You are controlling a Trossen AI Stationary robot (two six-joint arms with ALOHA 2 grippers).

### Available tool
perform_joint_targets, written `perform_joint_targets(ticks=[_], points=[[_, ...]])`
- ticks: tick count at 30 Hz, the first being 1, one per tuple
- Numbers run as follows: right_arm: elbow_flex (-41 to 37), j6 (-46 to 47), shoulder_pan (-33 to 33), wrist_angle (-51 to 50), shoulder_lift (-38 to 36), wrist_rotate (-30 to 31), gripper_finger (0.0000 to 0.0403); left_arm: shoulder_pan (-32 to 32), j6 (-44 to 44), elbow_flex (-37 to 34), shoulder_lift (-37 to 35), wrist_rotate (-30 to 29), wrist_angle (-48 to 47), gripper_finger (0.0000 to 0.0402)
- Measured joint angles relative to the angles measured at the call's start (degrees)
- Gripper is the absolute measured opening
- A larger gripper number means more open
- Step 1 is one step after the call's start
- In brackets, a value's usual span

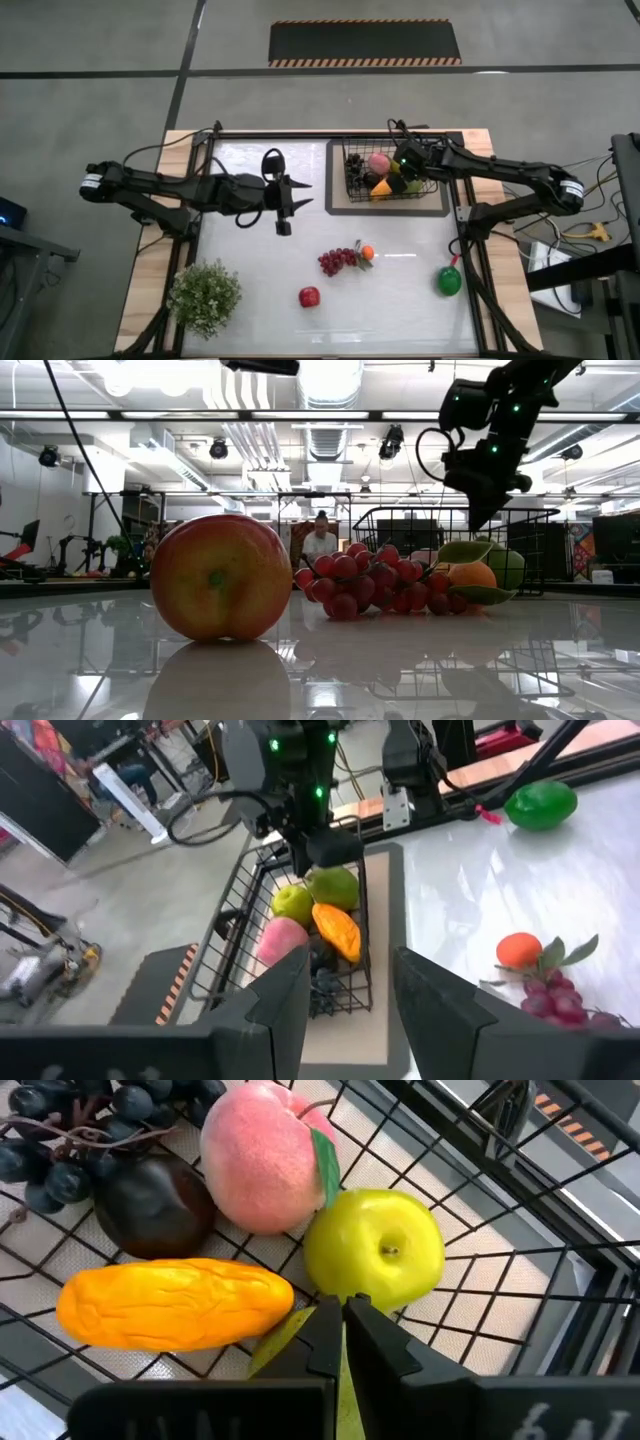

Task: Build produce basket
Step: Put the orange into the black basket

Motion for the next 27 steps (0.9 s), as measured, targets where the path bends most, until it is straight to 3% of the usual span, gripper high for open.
perform_joint_targets(ticks=[9,16,27], points=[[1.5,-0.7,0.6,-0.3,-5.4,0.0,0.0009,0.0,-8.0,-4.7,0.6,0.2,1.4,0.0128],[5.0,-3.0,7.3,-0.2,-10.6,-0.9,0.0008,0.0,-13.2,-6.7,2.7,0.3,1.3,0.0128],[7.8,4.1,23.4,0.7,-11.0,-15.7,0.0008,0.0,-14.0,-8.4,5.2,0.2,4.6,0.0128]])
